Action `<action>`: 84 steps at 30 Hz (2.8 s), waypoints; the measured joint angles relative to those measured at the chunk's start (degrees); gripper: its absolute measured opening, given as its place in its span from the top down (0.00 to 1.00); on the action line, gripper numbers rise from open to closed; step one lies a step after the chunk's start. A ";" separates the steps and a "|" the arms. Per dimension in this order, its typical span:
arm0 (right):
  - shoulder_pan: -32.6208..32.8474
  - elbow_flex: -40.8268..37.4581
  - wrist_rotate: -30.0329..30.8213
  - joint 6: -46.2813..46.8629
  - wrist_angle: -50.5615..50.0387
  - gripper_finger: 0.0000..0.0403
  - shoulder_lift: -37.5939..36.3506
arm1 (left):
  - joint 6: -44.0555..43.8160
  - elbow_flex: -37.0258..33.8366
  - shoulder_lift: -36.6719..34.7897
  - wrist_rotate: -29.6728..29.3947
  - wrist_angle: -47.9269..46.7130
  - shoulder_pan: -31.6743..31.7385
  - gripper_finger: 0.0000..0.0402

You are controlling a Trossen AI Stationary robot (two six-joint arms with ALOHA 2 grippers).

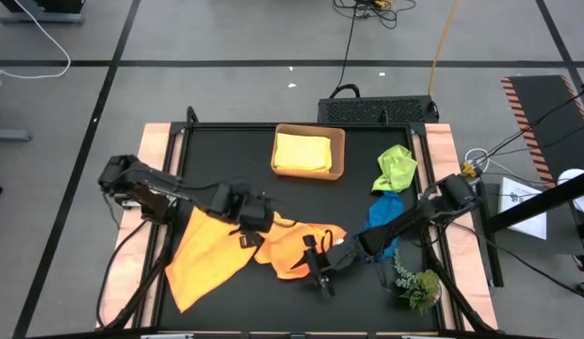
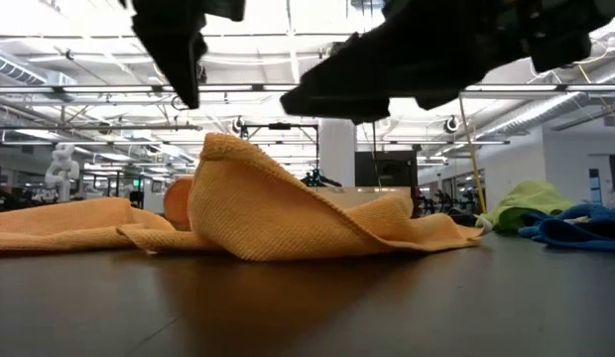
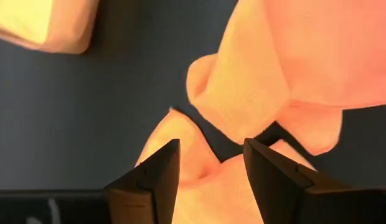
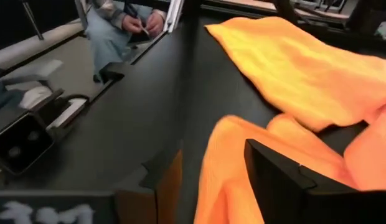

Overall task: Fold microfiber towels
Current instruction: Fold the right orange towel

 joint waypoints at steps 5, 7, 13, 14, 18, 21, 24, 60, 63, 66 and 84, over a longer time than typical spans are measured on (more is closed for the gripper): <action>0.02 1.56 -0.05 -1.32 0.52 0.55 2.88 | -5.41 -6.11 -0.72 -7.40 0.74 -6.05 0.55; 0.02 2.19 -0.11 -1.38 1.74 0.55 4.57 | -7.87 -10.10 -2.03 -10.09 2.84 -7.52 0.55; -0.61 3.10 0.41 -1.38 2.68 0.54 6.26 | -12.87 -25.41 -6.97 -11.78 22.68 -9.99 0.55; -0.73 3.15 1.00 -1.37 2.97 0.54 6.19 | -13.36 -28.07 -7.66 -11.78 27.61 -10.48 0.55; -0.82 3.14 1.48 -1.66 3.58 0.54 5.87 | -17.06 -36.28 -7.88 -11.77 40.84 -11.04 0.55; -1.08 3.14 1.48 -0.98 3.33 0.54 5.87 | -21.50 -40.34 -7.62 -11.94 47.55 -11.04 0.55; -1.14 3.14 1.44 -0.41 3.59 0.54 5.87 | -23.73 -43.38 -7.37 -13.57 53.16 -11.24 0.55; 0.59 3.06 2.81 -1.34 5.09 0.55 6.38 | -26.90 -47.16 0.54 -16.96 69.27 -8.77 0.55; 1.46 3.06 2.85 -2.57 5.34 0.55 6.38 | -27.49 -47.18 0.63 -17.40 69.75 -8.77 0.55; 1.77 3.03 2.87 -2.81 5.50 0.55 6.38 | -26.78 -47.22 0.69 -17.80 71.56 -8.71 0.55; 0.92 3.03 4.55 0.12 11.55 0.55 12.25 | -24.02 -47.22 0.67 -18.25 74.49 -8.42 0.55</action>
